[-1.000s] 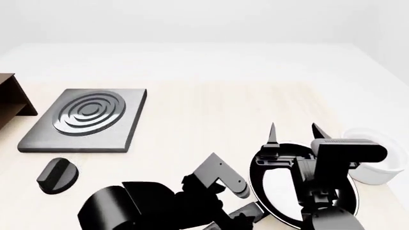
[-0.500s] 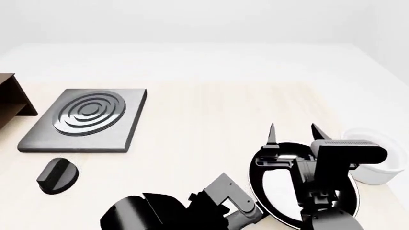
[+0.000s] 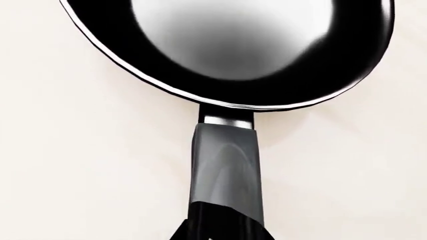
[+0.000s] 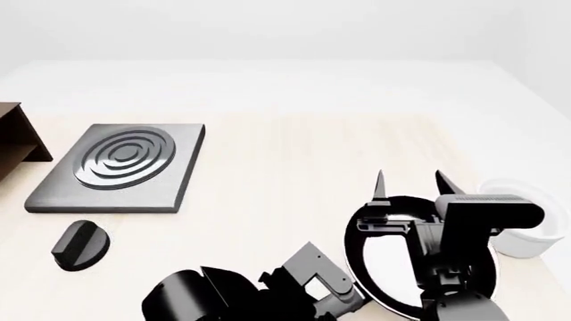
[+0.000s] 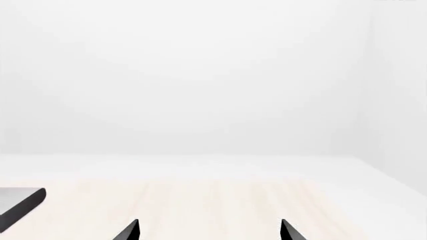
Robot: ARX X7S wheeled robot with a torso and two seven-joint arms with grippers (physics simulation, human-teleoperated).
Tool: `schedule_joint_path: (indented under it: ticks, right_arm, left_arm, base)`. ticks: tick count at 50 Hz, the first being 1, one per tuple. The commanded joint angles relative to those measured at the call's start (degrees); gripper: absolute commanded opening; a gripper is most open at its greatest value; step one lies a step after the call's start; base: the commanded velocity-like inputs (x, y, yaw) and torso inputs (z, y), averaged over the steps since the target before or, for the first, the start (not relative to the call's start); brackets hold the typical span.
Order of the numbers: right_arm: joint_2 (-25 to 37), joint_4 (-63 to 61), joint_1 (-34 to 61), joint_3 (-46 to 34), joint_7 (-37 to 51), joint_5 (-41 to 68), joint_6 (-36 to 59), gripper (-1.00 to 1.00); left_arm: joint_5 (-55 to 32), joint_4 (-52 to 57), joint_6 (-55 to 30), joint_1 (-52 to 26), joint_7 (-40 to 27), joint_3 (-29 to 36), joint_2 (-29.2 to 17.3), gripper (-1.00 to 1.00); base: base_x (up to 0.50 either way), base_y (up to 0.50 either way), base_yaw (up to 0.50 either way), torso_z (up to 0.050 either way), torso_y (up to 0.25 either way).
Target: Put the frying pan on top of the cabinet.
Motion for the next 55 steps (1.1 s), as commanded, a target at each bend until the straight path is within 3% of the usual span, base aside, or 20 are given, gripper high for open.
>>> schedule_joint_path:
  ticks: [1, 12, 24, 36, 46, 55]
  right_arm:
    - [0.3, -0.7, 0.1, 0.2, 0.4, 0.4, 0.1, 1.00]
    - [0.7, -1.5, 0.5, 0.3, 0.9, 0.8, 0.8, 1.00]
    - [1.0, -2.3, 0.6, 0.2, 1.4, 1.1, 1.3, 1.00]
    - [1.2, -2.2, 0.5, -0.2, 1.5, 1.3, 1.0, 1.00]
    - [1.1, -1.0, 0.6, -0.8, 1.4, 1.2, 0.2, 1.00]
    - [1.2, -1.1, 1.0, -1.6, 1.6, 1.2, 0.7, 1.00]
  left_arm:
    - [-1.3, 2.9, -2.2, -2.1, -2.8, -5.7, -1.3, -1.00]
    - [-8.3, 12.3, -8.1, -3.3, -8.8, -23.0, -5.4, -1.00]
    - [-8.3, 8.1, -9.8, -12.6, -13.8, -32.8, -9.8, -1.00]
    - [4.5, -18.9, -3.6, -36.4, -19.1, -35.0, -14.2, -1.00]
    - [13.2, -41.1, 0.0, -56.0, -20.6, -30.7, -16.7, -1.00]
    - [20.8, -69.0, 11.7, -70.6, -21.8, -28.3, -17.5, -1.00]
  base:
    - [0.00, 0.00, 0.00, 0.000, 0.000]
    - [0.00, 0.00, 0.00, 0.000, 0.001]
    - [0.00, 0.00, 0.00, 0.000, 0.002]
    - [0.00, 0.00, 0.00, 0.000, 0.002]
    - [0.00, 0.00, 0.00, 0.000, 0.002]
    - [0.00, 0.00, 0.00, 0.000, 0.002]
